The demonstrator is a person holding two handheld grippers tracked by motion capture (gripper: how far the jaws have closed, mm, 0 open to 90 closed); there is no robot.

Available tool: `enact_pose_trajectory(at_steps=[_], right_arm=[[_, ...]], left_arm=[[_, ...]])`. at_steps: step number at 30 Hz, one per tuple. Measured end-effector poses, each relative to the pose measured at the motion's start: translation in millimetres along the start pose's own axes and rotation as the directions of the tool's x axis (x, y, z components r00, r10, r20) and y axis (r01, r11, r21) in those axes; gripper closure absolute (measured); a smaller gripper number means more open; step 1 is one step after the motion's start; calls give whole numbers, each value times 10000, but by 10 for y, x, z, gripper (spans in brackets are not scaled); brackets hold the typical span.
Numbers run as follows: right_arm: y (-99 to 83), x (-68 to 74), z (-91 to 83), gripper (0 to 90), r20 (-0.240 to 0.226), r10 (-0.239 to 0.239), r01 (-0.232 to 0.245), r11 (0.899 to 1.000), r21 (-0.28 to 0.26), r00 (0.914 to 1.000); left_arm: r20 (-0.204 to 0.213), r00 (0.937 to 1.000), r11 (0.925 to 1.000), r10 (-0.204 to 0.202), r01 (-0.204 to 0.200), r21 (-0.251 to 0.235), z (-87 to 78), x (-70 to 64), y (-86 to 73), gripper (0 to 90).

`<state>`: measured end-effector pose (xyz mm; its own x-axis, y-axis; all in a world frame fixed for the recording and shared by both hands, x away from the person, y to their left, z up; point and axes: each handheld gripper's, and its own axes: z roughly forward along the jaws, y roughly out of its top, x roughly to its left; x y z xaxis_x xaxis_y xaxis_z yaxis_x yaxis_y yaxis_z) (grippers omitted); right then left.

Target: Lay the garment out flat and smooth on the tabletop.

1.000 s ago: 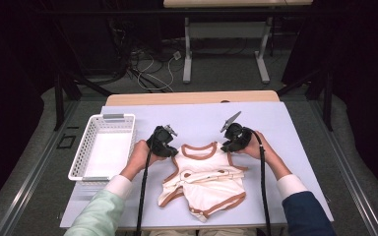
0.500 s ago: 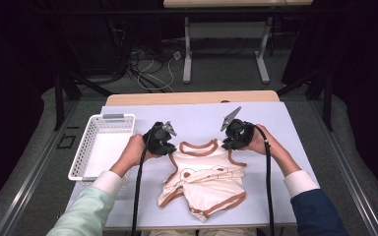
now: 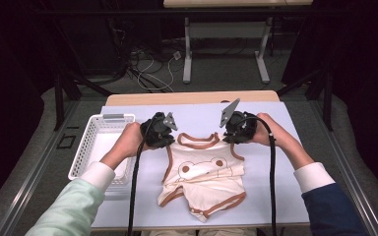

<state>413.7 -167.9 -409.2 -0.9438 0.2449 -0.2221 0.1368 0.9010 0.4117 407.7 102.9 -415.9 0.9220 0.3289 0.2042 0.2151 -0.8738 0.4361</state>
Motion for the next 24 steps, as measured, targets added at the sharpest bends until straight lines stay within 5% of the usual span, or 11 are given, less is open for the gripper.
enact_pose_trajectory(at_steps=[9,15,19,21,22,23,24], right_arm=[[128,49,-304,777,419,-646,642,9979,111,9970],[154,169,-405,776,458,-945,940,9955,123,9945],[203,125,-413,776,1108,-1074,1045,9940,310,9880],[281,-4,-411,776,1796,-1160,1058,9922,652,9769],[341,-106,-416,776,2276,-1038,899,9935,704,9682],[421,-238,-417,775,2963,-1034,808,9929,876,9495],[509,-401,-417,765,3395,-789,540,9952,821,9373]], left_arm=[[-425,9961,9965,769,-754,357,-314,-31,201,837],[-523,9926,9928,1093,-1065,548,-331,-120,191,836],[-1085,9888,9941,1030,-987,441,-318,-20,227,838],[-1799,9755,9910,1267,-1168,647,-320,149,319,838],[-2398,9632,9921,1214,-1097,616,-327,268,392,838],[-3036,9459,9932,1145,-1024,556,-337,412,478,834],[-3807,9219,9973,713,-592,436,-337,573,562,795]])
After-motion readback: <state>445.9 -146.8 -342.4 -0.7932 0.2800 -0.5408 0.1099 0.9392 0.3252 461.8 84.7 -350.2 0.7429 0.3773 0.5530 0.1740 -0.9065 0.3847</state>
